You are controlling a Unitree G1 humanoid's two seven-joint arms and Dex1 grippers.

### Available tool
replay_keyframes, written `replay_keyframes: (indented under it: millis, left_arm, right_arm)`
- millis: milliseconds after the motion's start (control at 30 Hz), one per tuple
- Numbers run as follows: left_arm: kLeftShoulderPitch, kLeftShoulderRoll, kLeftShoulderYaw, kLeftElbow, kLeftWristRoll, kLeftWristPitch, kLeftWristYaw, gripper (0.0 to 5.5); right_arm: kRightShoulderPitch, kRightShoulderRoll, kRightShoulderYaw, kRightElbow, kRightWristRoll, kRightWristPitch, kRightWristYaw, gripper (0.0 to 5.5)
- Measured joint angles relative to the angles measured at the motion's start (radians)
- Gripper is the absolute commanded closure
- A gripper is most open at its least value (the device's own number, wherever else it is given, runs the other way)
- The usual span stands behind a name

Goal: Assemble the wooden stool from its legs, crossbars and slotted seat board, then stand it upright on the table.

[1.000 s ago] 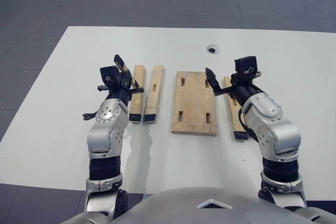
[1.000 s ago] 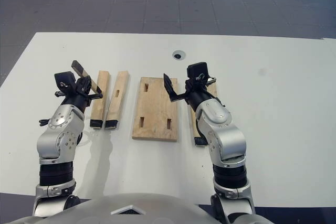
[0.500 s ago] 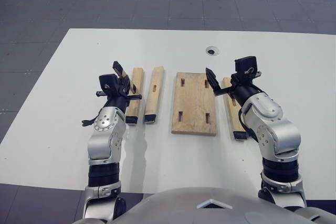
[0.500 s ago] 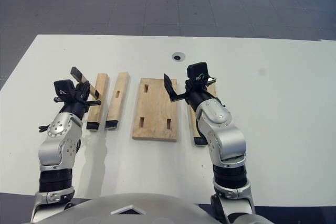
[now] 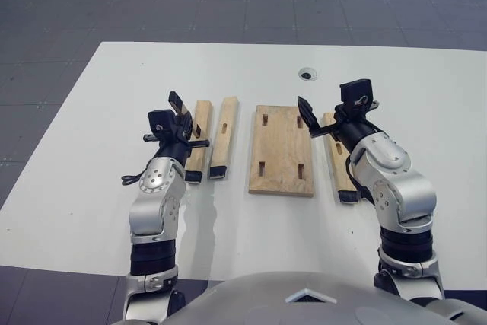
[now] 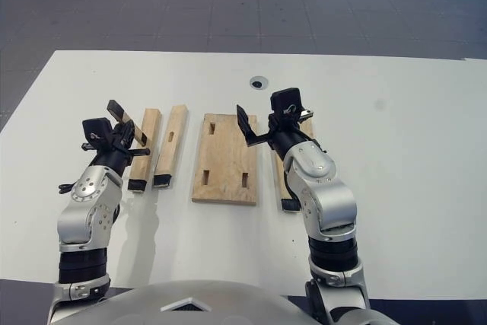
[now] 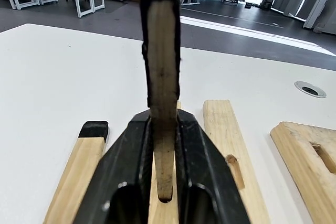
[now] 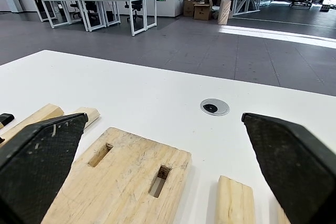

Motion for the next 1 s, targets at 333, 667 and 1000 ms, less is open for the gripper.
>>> replay_keyframes:
  millis: [333,667,1000]
  left_arm:
    - [0.026,-0.041,-0.046,-0.047,0.111,-0.036,0.047,5.09]
    - [0.047,-0.050,-0.054,-0.016,0.145,-0.038,0.047,3.50]
    - [-0.026,-0.033,-0.027,-0.171,0.157,0.122,0.050,2.85]
  right_arm:
    - [-0.001,-0.001,0.000,0.010,-0.020,-0.001,0.006,0.02]
    - [-0.009,0.000,0.000,0.018,-0.022,-0.012,0.009,0.02]
    - [-0.009,0.003,0.002,0.019,-0.027,-0.015,0.008,0.02]
